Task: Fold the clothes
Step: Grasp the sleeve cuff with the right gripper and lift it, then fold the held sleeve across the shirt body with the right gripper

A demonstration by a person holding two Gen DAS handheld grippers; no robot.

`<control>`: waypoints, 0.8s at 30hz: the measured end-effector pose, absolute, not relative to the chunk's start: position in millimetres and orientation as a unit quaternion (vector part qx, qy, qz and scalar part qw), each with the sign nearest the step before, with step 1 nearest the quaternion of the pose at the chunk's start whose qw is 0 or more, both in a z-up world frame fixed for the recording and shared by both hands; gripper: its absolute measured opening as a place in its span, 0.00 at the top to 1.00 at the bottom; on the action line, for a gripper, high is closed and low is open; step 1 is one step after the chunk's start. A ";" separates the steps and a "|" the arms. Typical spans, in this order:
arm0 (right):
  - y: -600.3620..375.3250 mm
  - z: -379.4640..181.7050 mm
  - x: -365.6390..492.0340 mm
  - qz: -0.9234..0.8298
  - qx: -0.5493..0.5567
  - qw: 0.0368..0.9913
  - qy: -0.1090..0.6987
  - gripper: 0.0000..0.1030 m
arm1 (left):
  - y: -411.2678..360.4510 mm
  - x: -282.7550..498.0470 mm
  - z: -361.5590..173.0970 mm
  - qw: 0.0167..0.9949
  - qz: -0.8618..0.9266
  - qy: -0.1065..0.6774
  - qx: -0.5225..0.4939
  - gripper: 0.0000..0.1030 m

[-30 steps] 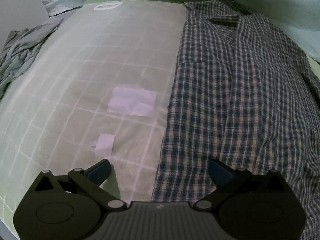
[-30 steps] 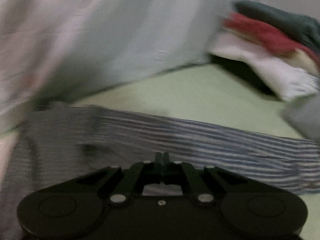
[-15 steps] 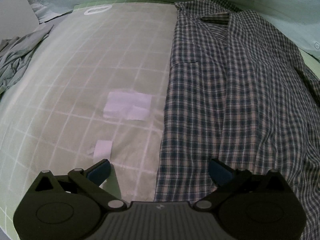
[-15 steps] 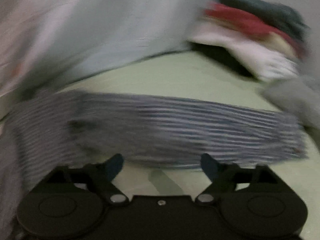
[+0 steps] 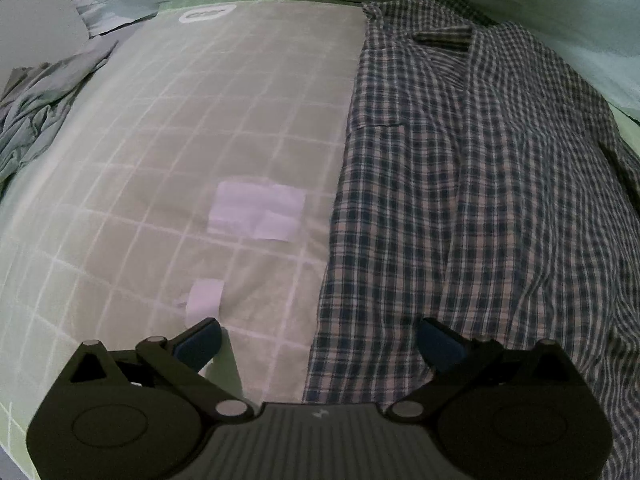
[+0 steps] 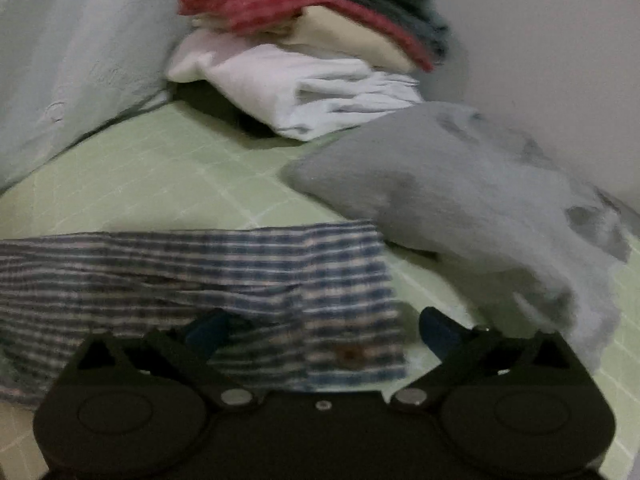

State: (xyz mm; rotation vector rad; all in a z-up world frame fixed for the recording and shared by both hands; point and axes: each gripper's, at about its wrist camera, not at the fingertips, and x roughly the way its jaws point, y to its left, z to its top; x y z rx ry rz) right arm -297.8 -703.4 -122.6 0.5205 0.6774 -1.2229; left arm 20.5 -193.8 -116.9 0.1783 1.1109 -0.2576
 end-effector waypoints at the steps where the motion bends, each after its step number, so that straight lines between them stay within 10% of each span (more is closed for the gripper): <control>1: -702.1 -120.9 -295.2 -0.542 0.235 0.746 0.306 0.32 | -193.3 20.0 -116.8 0.839 -0.121 0.524 0.084 0.00; 3: -699.3 -117.2 -289.7 -0.514 0.230 0.770 0.301 0.64 | -192.9 18.8 -116.9 0.840 -0.121 0.522 0.083 0.00; 6: -689.8 -105.3 -277.5 -0.476 0.241 0.794 0.291 0.74 | -192.5 17.4 -117.2 0.842 -0.122 0.519 0.083 0.00; 20: -523.0 -28.9 -151.8 -0.132 0.275 0.923 0.232 0.73 | -190.7 12.0 -117.7 0.849 -0.125 0.507 0.081 0.00; 24: -471.2 -30.9 -128.9 -0.087 0.236 0.929 0.273 0.42 | -190.5 10.0 -117.7 0.852 -0.125 0.502 0.081 0.00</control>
